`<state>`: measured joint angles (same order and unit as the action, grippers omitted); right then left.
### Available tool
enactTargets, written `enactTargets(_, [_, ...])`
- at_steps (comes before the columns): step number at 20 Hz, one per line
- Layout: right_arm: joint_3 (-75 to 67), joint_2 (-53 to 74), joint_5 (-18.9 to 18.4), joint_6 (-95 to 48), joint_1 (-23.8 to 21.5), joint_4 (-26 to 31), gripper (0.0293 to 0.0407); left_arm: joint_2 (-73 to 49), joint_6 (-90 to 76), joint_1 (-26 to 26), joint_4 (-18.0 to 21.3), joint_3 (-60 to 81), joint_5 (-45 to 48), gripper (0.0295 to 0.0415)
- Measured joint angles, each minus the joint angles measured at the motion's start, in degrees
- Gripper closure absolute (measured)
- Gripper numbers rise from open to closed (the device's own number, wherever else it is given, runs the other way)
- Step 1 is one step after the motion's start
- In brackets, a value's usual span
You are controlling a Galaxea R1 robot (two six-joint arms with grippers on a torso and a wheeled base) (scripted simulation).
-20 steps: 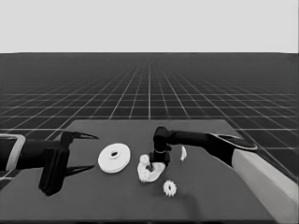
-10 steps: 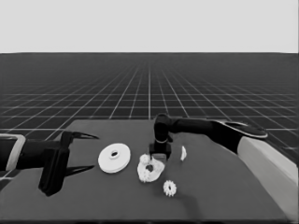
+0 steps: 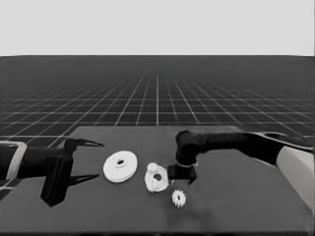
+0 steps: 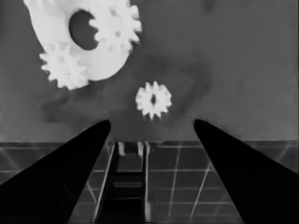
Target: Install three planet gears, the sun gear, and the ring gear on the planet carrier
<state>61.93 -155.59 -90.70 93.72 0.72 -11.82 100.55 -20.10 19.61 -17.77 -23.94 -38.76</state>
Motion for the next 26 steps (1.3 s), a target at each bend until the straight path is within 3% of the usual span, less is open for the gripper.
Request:
enactTargets(6, [-2.9,1.0,-0.4,1.8,0.1,-0.1,0.0315,0.0,0.0,0.0,0.0,0.0,0.0,0.0326])
enactTargets(7, [-1.1,0.8,-0.6,0.0,5.8,-6.3,0.0315,0.0,0.0,0.0,0.0,0.0,0.0,0.0326])
enactTargets(9, [2.1,0.4,0.1,-2.5,11.7,-11.8,0.0315,0.0,0.0,0.0,0.0,0.0,0.0,0.0326])
enactTargets(16, [4.3,0.0,0.9,-4.1,14.2,-14.3,0.0315,0.0,0.0,0.0,0.0,0.0,0.0,0.0326])
enactTargets(18, [4.3,0.0,0.9,-4.2,14.3,-14.4,0.0386,0.0,0.0,0.0,0.0,0.0,0.0,0.0326])
enactTargets(19, [4.3,0.0,0.9,-4.2,14.3,-14.4,0.039,0.0,0.0,0.0,0.0,0.0,0.0,0.0326])
enactTargets(26, [4.3,0.0,0.9,-4.2,14.3,-14.4,0.039,0.0,0.0,0.0,0.0,0.0,0.0,0.0326])
